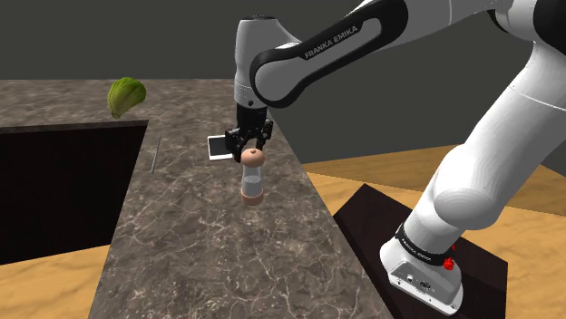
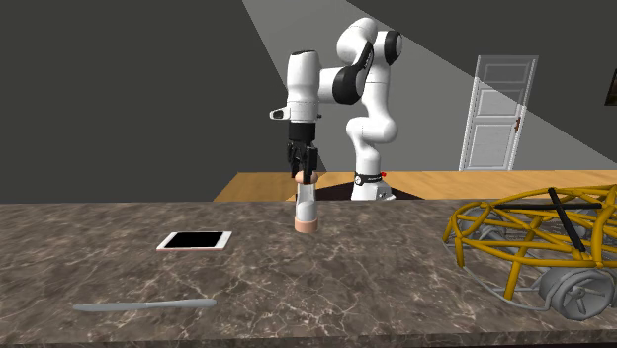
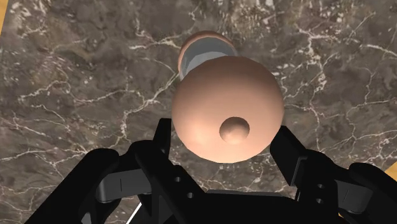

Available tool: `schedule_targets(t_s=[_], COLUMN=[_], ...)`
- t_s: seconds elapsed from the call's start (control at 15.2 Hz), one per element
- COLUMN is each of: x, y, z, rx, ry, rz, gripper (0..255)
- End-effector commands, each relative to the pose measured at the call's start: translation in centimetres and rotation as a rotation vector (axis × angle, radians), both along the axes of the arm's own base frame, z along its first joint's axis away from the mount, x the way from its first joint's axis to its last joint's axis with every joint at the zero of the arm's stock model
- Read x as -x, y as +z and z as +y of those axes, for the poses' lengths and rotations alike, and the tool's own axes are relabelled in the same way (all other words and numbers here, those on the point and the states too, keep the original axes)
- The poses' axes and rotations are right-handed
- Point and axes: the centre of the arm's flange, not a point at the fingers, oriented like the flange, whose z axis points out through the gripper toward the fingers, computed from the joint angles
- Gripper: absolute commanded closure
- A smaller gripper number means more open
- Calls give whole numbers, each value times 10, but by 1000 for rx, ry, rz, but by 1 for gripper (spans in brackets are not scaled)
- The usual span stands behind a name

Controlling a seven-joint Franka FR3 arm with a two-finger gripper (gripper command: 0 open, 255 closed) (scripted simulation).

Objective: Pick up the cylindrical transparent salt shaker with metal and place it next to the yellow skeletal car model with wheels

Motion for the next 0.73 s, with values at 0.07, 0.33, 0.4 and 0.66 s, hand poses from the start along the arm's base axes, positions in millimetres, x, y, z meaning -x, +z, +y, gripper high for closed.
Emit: schedule_targets(t_s=[0.07, 0.33, 0.4, 0.66], x=[0, 0, 0, 0], y=[-1, -1, 5, 26], z=[0, 0, 0, 0], rx=[0, 0, 0, 0], ry=[0, 0, 0, 0], rz=[1, 1, 1, 1], gripper=[255, 255, 255, 255])
